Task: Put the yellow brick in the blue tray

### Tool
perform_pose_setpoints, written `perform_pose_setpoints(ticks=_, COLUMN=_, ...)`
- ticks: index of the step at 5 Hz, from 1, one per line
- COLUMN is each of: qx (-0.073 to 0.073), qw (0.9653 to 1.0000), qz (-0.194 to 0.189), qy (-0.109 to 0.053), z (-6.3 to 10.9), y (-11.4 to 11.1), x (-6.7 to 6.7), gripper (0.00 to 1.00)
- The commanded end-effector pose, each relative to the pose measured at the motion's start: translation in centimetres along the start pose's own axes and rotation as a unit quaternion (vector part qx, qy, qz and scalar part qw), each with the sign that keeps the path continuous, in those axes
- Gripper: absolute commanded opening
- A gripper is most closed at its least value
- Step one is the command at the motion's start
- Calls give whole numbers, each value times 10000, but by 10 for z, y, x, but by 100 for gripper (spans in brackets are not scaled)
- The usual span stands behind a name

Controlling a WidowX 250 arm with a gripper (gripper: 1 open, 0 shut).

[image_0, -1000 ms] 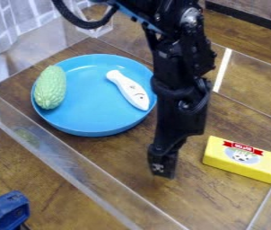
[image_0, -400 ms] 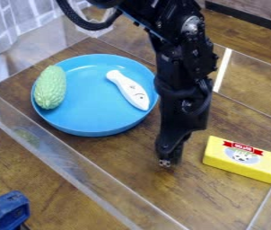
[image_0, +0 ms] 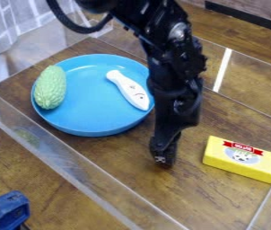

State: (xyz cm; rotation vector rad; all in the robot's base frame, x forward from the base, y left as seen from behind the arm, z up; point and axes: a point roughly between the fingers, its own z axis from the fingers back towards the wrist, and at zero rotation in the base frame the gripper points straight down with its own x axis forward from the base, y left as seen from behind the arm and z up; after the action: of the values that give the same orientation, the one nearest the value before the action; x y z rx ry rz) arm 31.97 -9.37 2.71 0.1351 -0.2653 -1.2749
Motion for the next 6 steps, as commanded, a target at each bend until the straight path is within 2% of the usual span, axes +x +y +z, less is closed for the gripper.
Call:
perform_pose_setpoints(ticks=1, qx=277, qw=9992, qz=-217, qy=-168, z=-2, y=11, x=3, gripper=100)
perform_pose_setpoints(ticks=3, qx=438, qw=9952, qz=-744, qy=-471, z=-18, y=10, x=11, gripper=100)
perform_pose_setpoints(ticks=4, qx=493, qw=9961, qz=-585, qy=-446, z=-24, y=9, x=9, gripper=0)
perform_pose_setpoints(ticks=5, qx=535, qw=9969, qz=-409, qy=-418, z=-27, y=9, x=6, gripper=0)
perform_pose_setpoints(ticks=6, qx=571, qw=9970, qz=-268, qy=-443, z=-26, y=8, x=9, gripper=0)
